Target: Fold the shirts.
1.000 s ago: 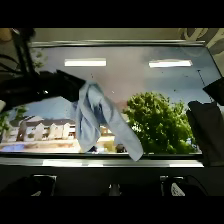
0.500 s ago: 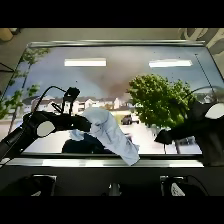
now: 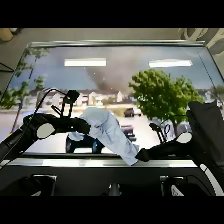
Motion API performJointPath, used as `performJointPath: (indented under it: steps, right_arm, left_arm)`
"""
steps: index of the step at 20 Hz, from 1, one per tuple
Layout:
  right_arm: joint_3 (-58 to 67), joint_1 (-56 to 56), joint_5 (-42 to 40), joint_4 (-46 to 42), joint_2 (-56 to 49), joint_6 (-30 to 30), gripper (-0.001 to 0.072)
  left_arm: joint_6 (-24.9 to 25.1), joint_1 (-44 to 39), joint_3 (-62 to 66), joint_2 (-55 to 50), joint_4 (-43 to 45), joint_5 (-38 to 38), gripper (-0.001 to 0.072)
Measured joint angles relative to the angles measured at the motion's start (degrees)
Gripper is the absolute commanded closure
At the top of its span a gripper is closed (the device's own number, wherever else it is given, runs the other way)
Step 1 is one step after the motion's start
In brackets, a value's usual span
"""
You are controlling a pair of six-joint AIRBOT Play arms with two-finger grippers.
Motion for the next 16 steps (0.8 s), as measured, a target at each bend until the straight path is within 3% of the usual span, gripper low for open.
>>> performJointPath:
  steps: [2, 3, 4, 5, 11, 16]
  right_arm:
    - [-0.8, 5.5, -6.3, 1.8, 0.0, 2.4, 0.0195]
    - [-1.0, 7.8, -9.0, 3.3, 0.0, 3.2, 0.0288]
    - [-1.2, 9.7, -11.4, 4.5, -0.3, 3.6, 0.0558]
    - [-1.4, 11.0, -13.5, 6.0, -0.5, 3.5, 0.0692]
    - [6.4, 11.6, -9.3, 12.4, 0.3, -6.1, 0.0694]
    - [35.4, -1.5, -1.9, 8.5, 7.1, -10.1, 0.0693]
  left_arm:
    - [0.0, 0.0, 0.0, 0.1, 0.0, -0.1, 0.0682]
    - [0.0, 0.0, 0.0, 0.1, 0.0, -0.1, 0.0681]
    - [0.0, 0.0, 0.0, 0.2, 0.0, -0.1, 0.0682]
    - [0.0, 0.0, 0.0, 0.2, 0.0, -0.1, 0.0682]
    - [0.2, 0.9, 7.7, 1.7, 3.7, -1.9, 0.0682]
    - [5.8, 2.3, 31.7, 6.3, 7.8, -7.2, 0.0682]
